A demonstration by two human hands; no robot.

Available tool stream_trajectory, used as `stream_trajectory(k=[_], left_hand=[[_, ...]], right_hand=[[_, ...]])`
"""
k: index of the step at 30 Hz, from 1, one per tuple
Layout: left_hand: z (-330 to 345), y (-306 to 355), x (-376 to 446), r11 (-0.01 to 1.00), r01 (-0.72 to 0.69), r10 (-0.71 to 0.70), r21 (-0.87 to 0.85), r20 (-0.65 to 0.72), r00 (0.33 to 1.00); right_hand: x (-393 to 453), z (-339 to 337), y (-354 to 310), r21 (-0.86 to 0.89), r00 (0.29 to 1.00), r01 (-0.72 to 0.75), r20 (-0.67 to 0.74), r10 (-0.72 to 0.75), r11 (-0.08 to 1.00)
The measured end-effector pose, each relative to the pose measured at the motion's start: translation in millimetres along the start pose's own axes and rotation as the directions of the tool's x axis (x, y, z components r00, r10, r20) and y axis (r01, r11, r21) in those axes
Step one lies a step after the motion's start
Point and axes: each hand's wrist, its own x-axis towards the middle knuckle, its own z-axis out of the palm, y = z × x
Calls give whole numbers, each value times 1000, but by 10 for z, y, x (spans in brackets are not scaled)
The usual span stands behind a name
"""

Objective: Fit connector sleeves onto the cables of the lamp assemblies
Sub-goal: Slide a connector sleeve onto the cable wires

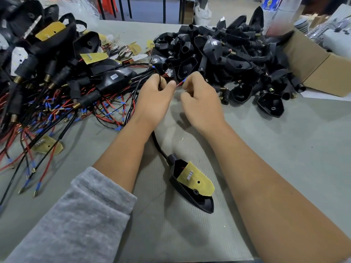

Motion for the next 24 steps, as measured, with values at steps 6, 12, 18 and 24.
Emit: stream_trajectory(k=[6, 12, 18, 24], left_hand=[[1, -18, -5, 1000, -17, 17, -17, 36, 999], [-8, -12, -22, 999, -49, 50, -16, 61, 997], [-4, -26, -25, 998, -63, 65, -22, 67, 996], [-12, -32, -20, 997, -80, 78, 11, 91, 993]], right_hand=[[64, -129, 136, -508, 981, -183, -147, 125, 841], [47, -102, 160, -646, 984, -176, -91, 154, 743], [72, -61, 226, -688, 983, -182, -111, 147, 702], [76, -51, 242, -624, 997, -67, -24, 67, 778]])
